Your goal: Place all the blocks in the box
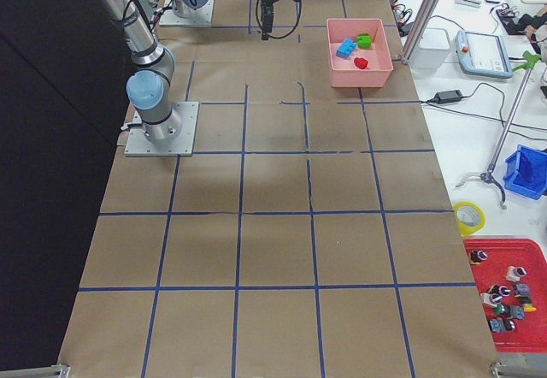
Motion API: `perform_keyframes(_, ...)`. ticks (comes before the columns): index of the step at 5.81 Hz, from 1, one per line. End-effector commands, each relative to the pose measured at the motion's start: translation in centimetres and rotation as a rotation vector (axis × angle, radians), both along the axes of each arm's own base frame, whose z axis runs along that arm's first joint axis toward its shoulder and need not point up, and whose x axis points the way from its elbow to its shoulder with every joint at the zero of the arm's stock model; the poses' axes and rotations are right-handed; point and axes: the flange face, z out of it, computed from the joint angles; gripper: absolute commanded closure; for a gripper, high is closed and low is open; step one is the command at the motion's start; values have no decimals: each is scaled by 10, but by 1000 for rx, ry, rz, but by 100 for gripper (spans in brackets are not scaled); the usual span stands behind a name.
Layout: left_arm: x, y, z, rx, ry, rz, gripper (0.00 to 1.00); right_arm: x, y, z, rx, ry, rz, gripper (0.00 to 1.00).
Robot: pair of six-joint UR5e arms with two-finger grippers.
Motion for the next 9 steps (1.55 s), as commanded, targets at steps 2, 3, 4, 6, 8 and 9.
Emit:
perform_keyframes(2,-199,-47,61,46,56,362,87,0,-2,-1,3,-5,-3,0)
perform_keyframes(3,-286,-59,57,49,69,461,87,1,-2,0,0,-8,-4,0)
perform_keyframes(4,-367,-64,46,57,83,546,87,1,-2,0,-1,-9,-6,0)
perform_keyframes(6,-462,-82,-5,51,79,590,87,0,-5,3,-7,0,5,0)
perform_keyframes(8,-485,-117,-95,27,94,604,87,1,-19,-12,-14,-8,13,0)
perform_keyframes(9,-486,-125,-123,33,86,605,85,-3,-42,-32,-3,-3,9,0)
